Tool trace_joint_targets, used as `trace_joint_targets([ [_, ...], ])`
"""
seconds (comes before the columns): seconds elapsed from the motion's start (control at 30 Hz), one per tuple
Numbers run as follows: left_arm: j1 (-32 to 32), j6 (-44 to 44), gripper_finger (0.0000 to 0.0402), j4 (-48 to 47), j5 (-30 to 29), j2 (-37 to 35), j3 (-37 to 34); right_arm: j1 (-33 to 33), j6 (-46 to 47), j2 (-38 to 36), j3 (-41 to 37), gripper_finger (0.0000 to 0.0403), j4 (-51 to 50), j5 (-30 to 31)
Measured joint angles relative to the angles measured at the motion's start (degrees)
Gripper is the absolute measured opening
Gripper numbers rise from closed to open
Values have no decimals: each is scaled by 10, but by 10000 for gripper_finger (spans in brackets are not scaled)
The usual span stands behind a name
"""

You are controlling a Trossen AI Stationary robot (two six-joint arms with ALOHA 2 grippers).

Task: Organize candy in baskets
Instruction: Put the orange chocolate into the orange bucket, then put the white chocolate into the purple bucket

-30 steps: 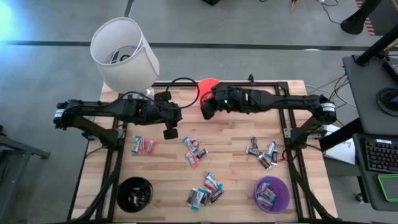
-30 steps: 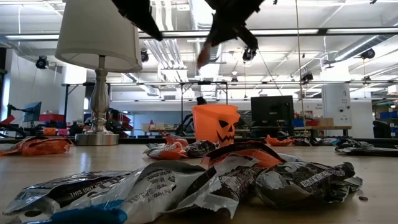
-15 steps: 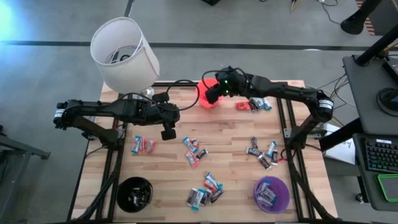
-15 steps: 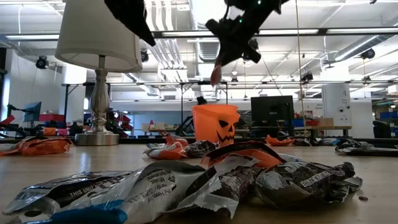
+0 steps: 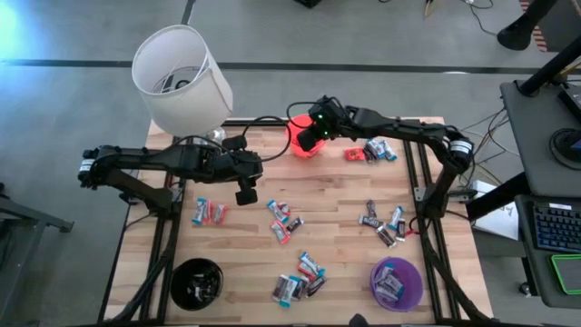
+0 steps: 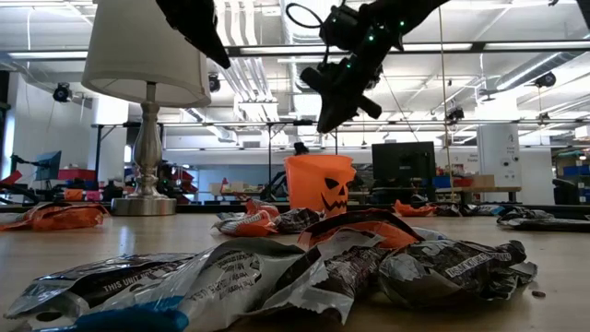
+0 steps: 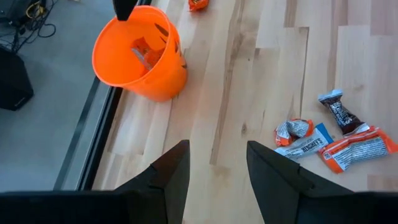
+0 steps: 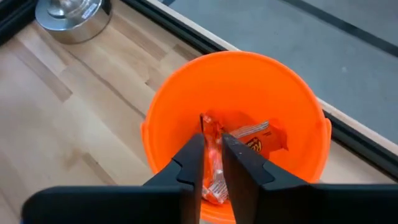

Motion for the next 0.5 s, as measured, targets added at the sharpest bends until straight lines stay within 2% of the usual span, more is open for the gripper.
trace_joint_targets([
  [0.2,0,0,142,0,0,0,0,0,-11,-3,0,96,-1,-1],
  [0.27,0,0,142,-2,0,0,0,1,-13,-12,3,105,-11,-28],
  [0.37,0,0,142,-8,0,0,0,3,-12,-29,10,115,-13,-107],
  [0.5,0,0,142,-12,0,0,0,17,-11,-53,13,120,-16,-268],
])
